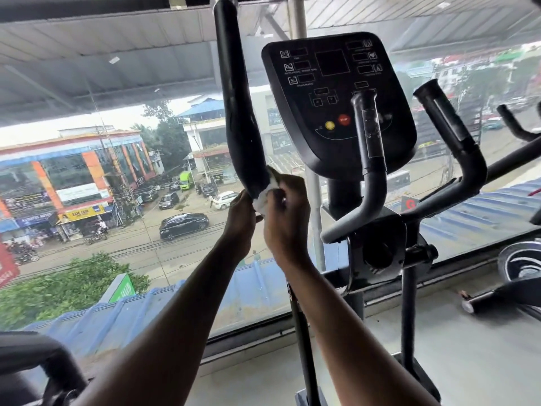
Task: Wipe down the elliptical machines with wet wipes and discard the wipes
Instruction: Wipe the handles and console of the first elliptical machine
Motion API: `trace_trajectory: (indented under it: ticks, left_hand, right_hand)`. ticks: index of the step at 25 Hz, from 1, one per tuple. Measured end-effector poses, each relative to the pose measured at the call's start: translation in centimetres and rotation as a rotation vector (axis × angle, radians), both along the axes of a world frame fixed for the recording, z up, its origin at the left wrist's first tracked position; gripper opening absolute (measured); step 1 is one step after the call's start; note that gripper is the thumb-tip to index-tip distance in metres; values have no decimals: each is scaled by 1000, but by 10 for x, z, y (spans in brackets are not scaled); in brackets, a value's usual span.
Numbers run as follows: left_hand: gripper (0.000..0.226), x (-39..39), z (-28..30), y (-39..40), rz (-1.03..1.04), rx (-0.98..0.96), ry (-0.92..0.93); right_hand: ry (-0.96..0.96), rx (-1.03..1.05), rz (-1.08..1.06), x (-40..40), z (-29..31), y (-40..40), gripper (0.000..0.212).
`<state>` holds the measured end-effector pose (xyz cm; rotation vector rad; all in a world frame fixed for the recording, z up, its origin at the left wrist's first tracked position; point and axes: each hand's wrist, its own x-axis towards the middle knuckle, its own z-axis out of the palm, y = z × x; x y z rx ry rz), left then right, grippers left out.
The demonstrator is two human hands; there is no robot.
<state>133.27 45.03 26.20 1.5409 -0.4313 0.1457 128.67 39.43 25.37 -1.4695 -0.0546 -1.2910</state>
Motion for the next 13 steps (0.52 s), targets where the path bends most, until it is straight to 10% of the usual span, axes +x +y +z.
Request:
trace_trajectory:
  ticks: [13]
  left_hand:
    - [25, -17, 16, 0, 74, -250, -177]
  right_hand:
    - [-119, -51, -26, 3, -5, 5, 33]
